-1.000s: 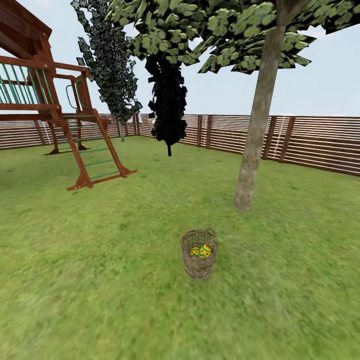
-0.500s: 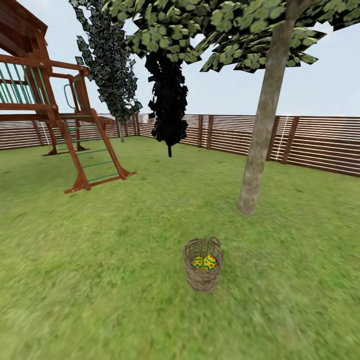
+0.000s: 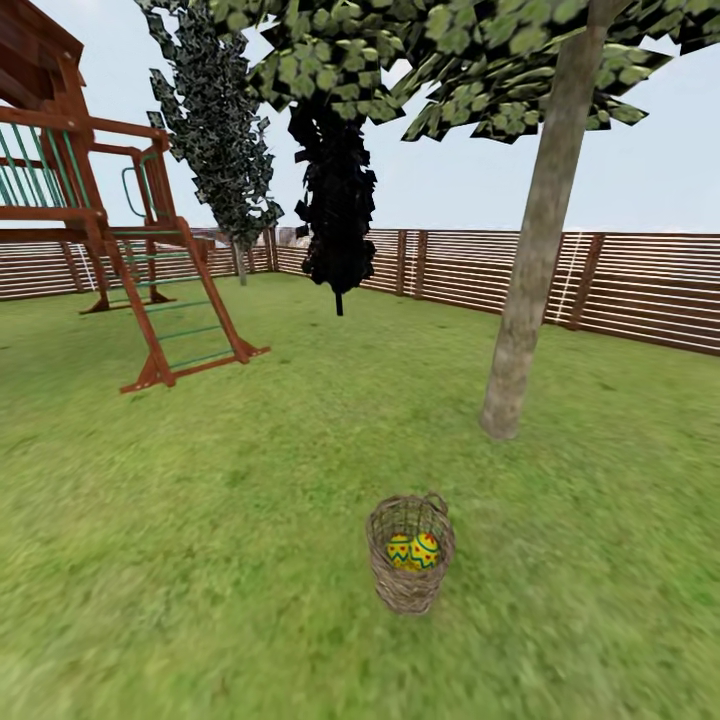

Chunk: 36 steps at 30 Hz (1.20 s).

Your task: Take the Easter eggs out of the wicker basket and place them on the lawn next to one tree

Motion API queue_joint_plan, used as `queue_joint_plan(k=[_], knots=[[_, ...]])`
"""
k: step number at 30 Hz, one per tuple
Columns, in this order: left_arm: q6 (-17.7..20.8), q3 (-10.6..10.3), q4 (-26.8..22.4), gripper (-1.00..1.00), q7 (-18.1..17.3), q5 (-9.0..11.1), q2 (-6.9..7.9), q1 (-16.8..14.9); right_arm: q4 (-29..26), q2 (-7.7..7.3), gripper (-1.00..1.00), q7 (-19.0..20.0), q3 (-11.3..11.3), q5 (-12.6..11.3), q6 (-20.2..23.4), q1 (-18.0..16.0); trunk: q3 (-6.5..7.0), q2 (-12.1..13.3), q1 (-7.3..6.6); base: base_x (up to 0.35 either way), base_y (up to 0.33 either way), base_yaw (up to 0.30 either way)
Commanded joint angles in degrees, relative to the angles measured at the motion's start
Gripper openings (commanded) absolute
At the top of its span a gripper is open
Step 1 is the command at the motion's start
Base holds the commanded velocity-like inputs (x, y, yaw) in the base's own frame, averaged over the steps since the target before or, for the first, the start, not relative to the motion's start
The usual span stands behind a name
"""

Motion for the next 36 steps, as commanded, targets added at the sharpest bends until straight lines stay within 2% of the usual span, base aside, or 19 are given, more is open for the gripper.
queue_joint_plan(k=[1, 5, 7, 10, 13, 16, 18, 20, 22, 23, 25, 27, 29, 30, 33, 36], knots=[[-0.2, -0.1, 0.0, 1.0, 0.0, 0.3, 0.02, 0.0, 0.0, 0.01, 1.0, -0.1, 0.0, 0.0, -0.1, 0.0, -0.1, -0.1, 0.07, 0.343, 0.0, 0.0], [-0.2, -0.1, 0.0, 1.0, 0.0, 0.3, 0.0, 0.0, -0.2, 0.02, 1.0, -0.1, -0.1, -0.1, 0.1, -0.1, -0.1, -0.1, 0.07, 0.342, 0.0, 0.0], [-0.2, -0.1, 0.0, 1.0, -0.1, 0.3, -0.08, 0.0, -0.5, 0.08, 1.0, -0.2, -0.2, -0.2, 0.2, -1.1, -0.1, -0.1, 0.07, 0.342, 0.0, 0.0], [-0.2, -0.2, 0.0, 1.0, -0.1, 0.2, -0.11, 0.0, -0.2, 0.15, 1.0, -1.1, -0.2, -0.2, 1.5, -5.5, -0.1, -0.1, 0.07, 0.343, 0.0, 0.0], [-0.2, -0.2, 0.0, 1.0, -0.2, 0.1, -0.22, 0.0, 0.1, 0.18, 1.0, -4.1, -0.2, -0.3, 8.1, -11.0, -0.1, -0.1, 0.07, 0.342, 0.0, 0.0], [-0.3, -0.2, -0.1, 1.0, -0.2, 0.2, -0.18, 0.0, 0.2, 0.18, 1.0, -5.0, -0.2, -0.9, 11.1, -15.5, -0.1, -0.1, 0.07, 0.342, 0.0, 0.0], [-0.6, -0.2, -0.1, 1.0, -0.2, 0.2, -0.07, 0.0, 0.2, 0.16, 1.0, -5.2, -0.2, -3.4, 11.8, -18.0, -0.1, -0.1, 0.07, 0.342, 0.0, 0.0], [-1.1, -0.2, -0.1, 1.0, -0.2, 0.2, 0.0, 0.0, 0.7, 0.14, 1.0, -5.8, -0.4, -8.4, 12.7, -20.6, -0.1, -0.1, 0.07, 0.343, 0.0, 0.0], [-1.3, -0.2, -0.1, 1.0, -0.2, 0.2, 0.03, 0.0, 2.4, 0.11, 1.0, -6.9, -0.6, -16.1, 14.2, -23.5, -0.1, -0.1, 0.07, 0.343, 0.0, 0.0], [-1.4, -0.2, -0.1, 1.0, -0.2, 0.2, 0.04, 0.0, 4.3, 0.1, 1.0, -7.5, -0.7, -24.2, 15.2, -26.7, -0.1, -0.1, 0.07, 0.343, 0.0, 0.0], [-1.5, -0.2, -0.2, 1.0, -0.2, 0.2, 0.05, 0.0, 5.2, 0.43, 1.0, -8.1, -0.7, -30.3, 16.4, -28.9, -0.1, -0.1, 0.07, 0.343, 0.0, 0.0], [-1.5, -0.1, -0.2, 1.0, -0.2, 0.2, 0.05, 0.0, 5.3, 1.57, 1.0, -8.8, -0.7, -32.4, 19.0, -29.6, -0.1, -0.1, 0.07, 0.342, 0.0, 0.0], [-1.5, -0.1, -0.2, 1.0, -0.2, 0.2, 0.05, 0.0, 5.5, 3.21, 1.0, -9.5, -0.7, -33.4, 22.8, -30.0, -0.1, -0.1, 0.07, 0.342, 0.0, 0.0], [-1.6, -0.1, -0.2, 1.0, -0.2, 0.2, 0.05, 0.0, 5.7, 3.51, 1.0, -9.6, -0.6, -33.5, 23.4, -30.1, -0.1, -0.1, 0.07, 0.342, 0.0, 0.0], [-1.6, -0.1, -0.2, 1.0, -0.2, 0.3, 0.05, 0.0, 5.9, 3.98, 1.0, -9.7, -0.8, -33.7, 23.6, -30.1, -0.1, -0.1, 0.07, 0.342, 0.029, 0.0], [-1.6, -0.1, -0.2, 1.0, -0.1, 0.3, 0.11, 0.0, 6.3, 3.92, 1.0, -9.8, -0.8, -33.7, 21.0, -30.1, -0.1, -0.1, 0.07, 0.34, 0.103, 0.0]])
